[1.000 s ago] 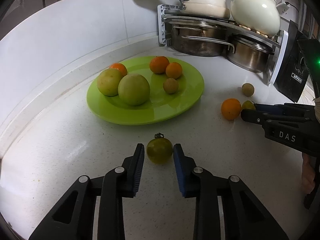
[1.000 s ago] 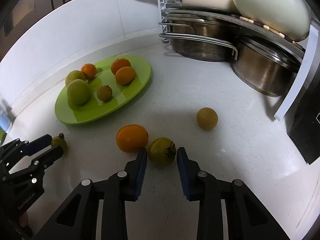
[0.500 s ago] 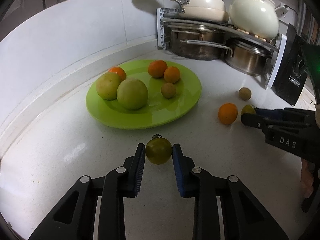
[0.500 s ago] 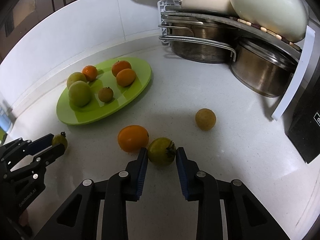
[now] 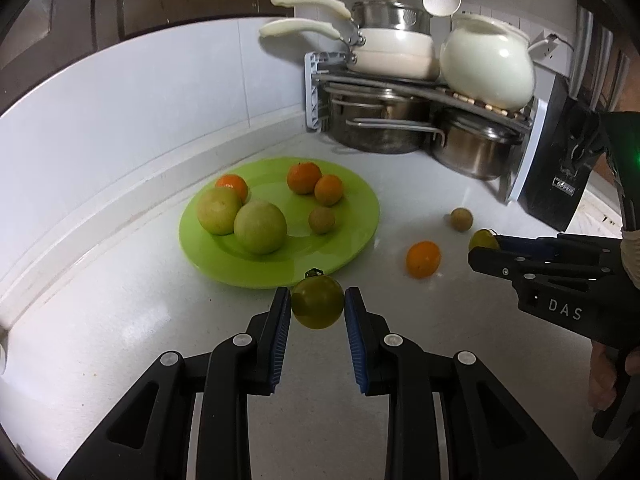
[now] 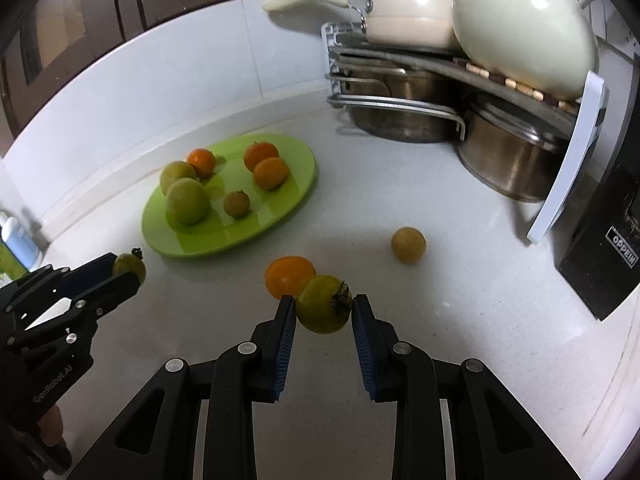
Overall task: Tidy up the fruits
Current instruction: 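Carry both small green fruits over the green plate with both tools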
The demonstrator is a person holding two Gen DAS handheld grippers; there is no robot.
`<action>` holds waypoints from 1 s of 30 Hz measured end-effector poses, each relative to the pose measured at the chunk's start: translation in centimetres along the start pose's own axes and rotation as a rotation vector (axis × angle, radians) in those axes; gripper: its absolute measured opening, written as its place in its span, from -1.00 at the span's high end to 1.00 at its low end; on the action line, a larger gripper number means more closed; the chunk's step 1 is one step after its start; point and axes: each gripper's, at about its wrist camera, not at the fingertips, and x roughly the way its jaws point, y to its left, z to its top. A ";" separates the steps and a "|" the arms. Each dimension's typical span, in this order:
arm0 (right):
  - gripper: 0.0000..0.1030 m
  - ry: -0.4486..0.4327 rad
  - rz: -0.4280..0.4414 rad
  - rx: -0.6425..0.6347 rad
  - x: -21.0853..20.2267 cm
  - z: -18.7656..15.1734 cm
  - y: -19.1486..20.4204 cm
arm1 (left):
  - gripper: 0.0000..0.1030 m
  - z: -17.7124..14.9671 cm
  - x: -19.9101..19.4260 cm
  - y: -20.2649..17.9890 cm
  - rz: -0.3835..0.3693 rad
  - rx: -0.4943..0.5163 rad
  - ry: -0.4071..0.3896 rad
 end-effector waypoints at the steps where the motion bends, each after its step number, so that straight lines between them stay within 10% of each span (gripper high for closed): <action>1: 0.41 -0.006 0.005 -0.001 -0.3 0.1 0.1 | 0.46 0.1 -0.3 0.0 -0.001 -0.002 -0.004; 30: 0.41 -0.112 0.153 -0.069 -2.8 5.9 4.9 | 0.46 3.5 -4.4 2.2 0.023 -0.039 -0.108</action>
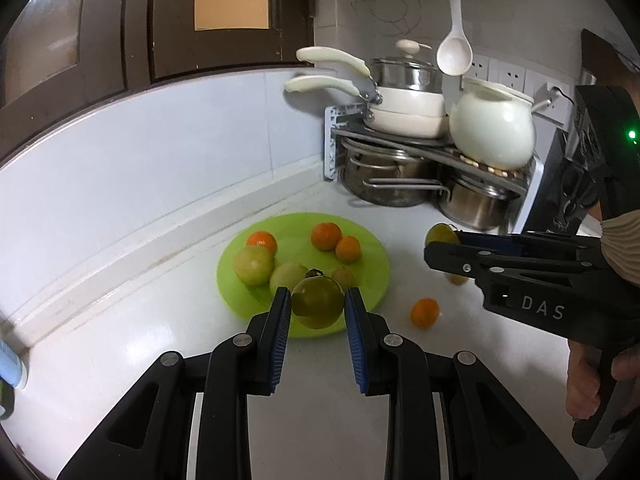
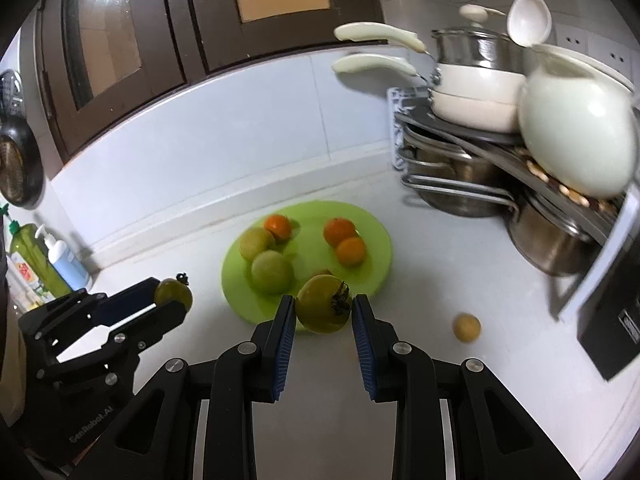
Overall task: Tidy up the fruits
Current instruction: 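Carry both small green fruits over the green plate with both tools, then lower both small green fruits onto the plate and open both grippers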
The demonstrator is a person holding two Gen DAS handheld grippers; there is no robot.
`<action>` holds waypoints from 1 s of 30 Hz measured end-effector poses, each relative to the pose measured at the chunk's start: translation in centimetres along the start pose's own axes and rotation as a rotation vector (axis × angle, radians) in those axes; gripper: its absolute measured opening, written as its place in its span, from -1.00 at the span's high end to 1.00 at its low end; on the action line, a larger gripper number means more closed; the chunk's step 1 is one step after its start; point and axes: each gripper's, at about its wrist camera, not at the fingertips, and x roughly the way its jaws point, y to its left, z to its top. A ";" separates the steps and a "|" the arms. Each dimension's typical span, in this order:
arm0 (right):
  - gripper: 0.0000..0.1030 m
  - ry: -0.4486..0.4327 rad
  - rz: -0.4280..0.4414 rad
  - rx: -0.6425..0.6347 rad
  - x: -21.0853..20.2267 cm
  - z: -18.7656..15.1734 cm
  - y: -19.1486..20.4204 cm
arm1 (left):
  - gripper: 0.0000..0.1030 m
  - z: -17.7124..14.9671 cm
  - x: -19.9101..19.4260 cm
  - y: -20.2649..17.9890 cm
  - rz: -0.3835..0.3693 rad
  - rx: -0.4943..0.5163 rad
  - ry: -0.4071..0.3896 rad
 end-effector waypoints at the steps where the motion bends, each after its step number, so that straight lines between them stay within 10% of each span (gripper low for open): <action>1: 0.41 -0.001 0.005 -0.004 0.2 0.3 0.1 | 0.46 0.1 0.1 0.1 0.001 -0.002 -0.001; 30: 0.41 0.164 0.031 -0.037 11.7 5.8 -0.4 | 0.46 5.0 11.4 4.7 -0.017 -0.035 0.137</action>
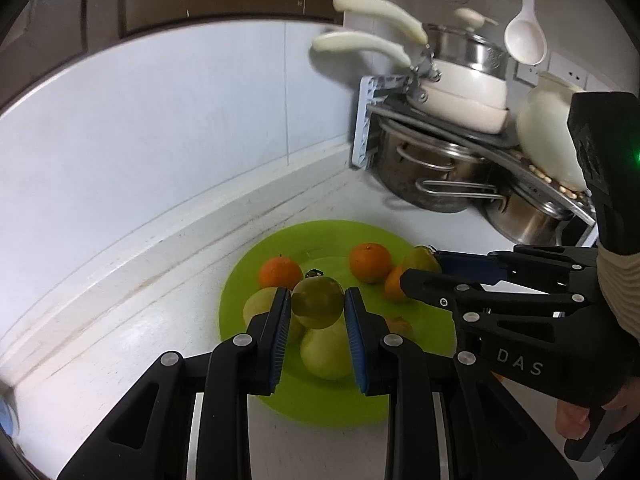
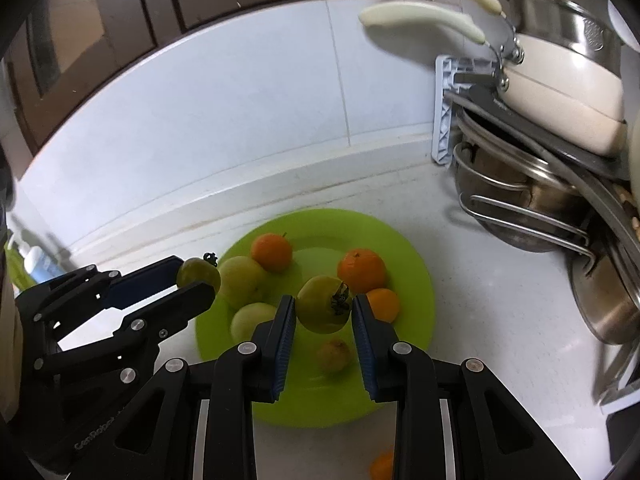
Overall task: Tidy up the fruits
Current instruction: 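Lower both small green fruits onto the plate and open both grippers, then withdraw both open tools toward the last orange and small brown fruit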
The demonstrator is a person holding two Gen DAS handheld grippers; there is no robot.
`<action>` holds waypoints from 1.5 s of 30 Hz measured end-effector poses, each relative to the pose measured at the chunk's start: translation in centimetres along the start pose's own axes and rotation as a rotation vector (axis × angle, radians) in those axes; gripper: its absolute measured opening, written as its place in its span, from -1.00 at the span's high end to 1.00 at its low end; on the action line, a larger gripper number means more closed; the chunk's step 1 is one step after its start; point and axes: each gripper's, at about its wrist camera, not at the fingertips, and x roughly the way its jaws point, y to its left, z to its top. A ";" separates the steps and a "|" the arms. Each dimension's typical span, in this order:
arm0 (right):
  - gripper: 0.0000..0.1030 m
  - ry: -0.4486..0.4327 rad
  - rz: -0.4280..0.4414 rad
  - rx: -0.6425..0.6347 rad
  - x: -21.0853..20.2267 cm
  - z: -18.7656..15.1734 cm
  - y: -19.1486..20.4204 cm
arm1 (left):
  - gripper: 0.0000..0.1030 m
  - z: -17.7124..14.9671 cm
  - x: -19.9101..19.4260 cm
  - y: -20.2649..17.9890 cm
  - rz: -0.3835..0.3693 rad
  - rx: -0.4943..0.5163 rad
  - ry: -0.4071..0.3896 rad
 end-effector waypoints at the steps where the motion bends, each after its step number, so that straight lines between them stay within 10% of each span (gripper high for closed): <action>1: 0.41 0.007 -0.003 0.002 0.3 0.1 -0.1 | 0.46 0.1 0.4 0.1 -0.002 0.000 0.009; 30: 0.41 0.105 -0.008 0.003 4.3 0.6 -0.8 | 0.46 0.5 5.1 0.8 -0.007 -0.003 0.099; 45: 0.31 0.020 -0.047 -0.012 0.1 0.1 -0.2 | 0.22 0.4 0.5 0.5 0.004 -0.022 0.014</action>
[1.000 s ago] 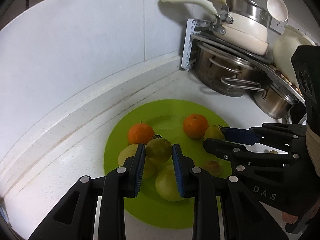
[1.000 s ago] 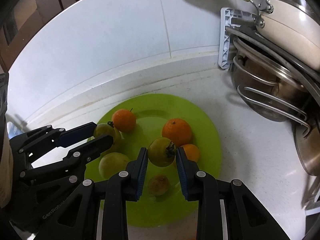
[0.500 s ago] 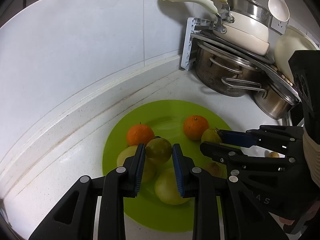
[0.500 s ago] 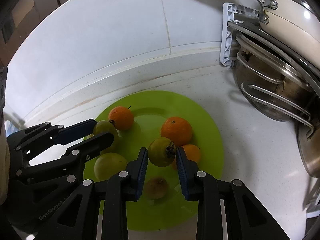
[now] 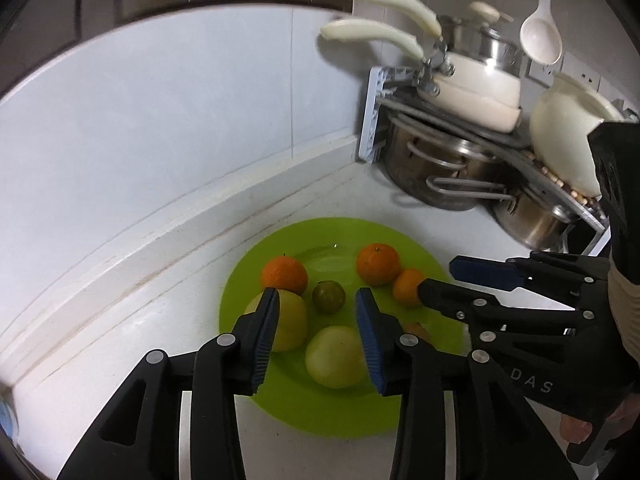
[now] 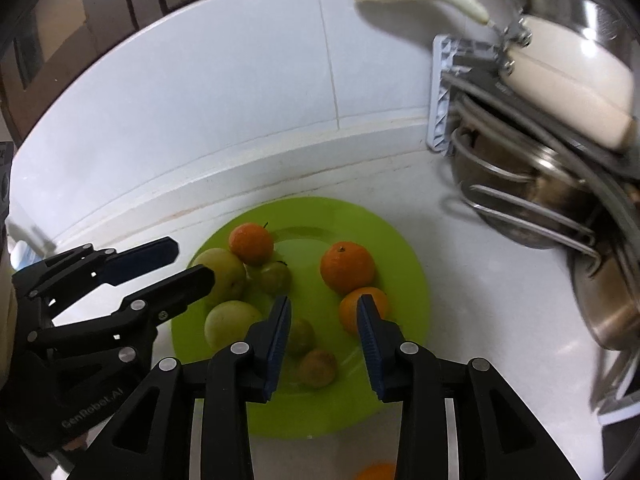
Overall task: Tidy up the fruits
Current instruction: 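Withdraw both open tools toward the last orange and small brown fruit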
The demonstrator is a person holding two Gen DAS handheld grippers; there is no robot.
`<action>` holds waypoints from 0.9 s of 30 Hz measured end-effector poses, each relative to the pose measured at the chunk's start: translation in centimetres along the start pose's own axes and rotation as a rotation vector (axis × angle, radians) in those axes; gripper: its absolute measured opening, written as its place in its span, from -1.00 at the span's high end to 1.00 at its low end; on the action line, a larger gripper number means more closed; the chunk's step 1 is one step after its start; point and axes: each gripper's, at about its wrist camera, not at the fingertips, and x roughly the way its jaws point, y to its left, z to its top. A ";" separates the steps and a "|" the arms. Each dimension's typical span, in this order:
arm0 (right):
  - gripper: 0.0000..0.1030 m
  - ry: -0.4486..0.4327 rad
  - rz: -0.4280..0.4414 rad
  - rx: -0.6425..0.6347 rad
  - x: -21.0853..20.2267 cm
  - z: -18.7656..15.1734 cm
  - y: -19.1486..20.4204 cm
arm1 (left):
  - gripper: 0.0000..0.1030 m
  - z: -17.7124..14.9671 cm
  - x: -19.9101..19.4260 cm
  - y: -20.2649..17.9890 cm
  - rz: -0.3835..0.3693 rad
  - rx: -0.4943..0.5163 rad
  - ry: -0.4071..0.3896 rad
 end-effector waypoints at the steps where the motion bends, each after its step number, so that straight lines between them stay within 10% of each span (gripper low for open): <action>1: 0.31 -0.015 -0.009 -0.006 -0.8 -0.2 0.0 | 0.21 0.0 -0.6 -0.2 0.001 0.002 -0.011; 27: -0.01 -0.207 -0.156 0.028 -13.5 -7.9 -3.9 | -0.37 -3.7 -9.3 -9.0 -0.063 0.101 -0.149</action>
